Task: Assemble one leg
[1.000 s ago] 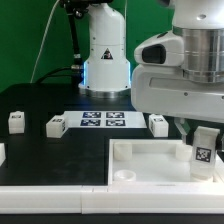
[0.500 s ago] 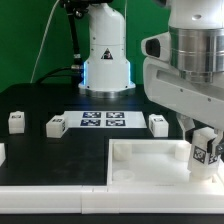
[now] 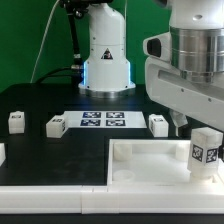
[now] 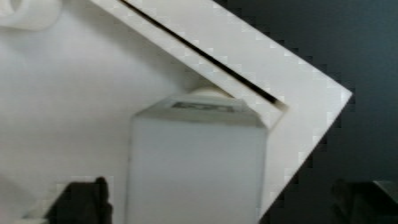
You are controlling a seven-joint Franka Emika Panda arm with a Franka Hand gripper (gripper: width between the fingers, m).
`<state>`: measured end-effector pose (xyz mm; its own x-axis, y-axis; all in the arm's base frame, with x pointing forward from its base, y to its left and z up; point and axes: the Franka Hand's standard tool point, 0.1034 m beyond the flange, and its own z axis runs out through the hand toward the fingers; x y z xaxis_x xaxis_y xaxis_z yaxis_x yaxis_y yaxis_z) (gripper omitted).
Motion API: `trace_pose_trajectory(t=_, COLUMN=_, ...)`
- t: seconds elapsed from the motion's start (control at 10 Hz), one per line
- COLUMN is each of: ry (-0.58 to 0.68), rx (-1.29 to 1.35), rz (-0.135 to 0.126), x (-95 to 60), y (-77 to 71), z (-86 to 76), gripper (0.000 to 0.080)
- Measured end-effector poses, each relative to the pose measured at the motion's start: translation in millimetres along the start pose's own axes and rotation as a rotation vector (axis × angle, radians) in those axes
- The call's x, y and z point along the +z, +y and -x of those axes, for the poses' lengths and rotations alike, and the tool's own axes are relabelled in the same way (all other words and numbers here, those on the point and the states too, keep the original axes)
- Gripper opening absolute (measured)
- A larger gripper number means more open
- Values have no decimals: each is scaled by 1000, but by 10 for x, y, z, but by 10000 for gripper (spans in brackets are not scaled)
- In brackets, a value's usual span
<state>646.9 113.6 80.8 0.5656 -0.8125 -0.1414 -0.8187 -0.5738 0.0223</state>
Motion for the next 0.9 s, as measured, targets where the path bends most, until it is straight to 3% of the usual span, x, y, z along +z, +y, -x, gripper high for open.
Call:
trace_pose_trajectory(t=0.3, ry=0, rx=-316, rz=4, x=38, y=-37, z=106, gripper=648)
trace_pose_trajectory(t=0.5, ry=49, rx=-570, rz=30, x=-6, y=-93, z=168, gripper=649)
trace_pose_trajectory(t=0.6, ry=81, rx=-672, rz=25, x=-22, y=-110, z=195, gripper=649)
trace_pose_trajectory(t=0.9, ry=88, rx=-948, rz=43, x=35, y=-15, z=158, gripper=649)
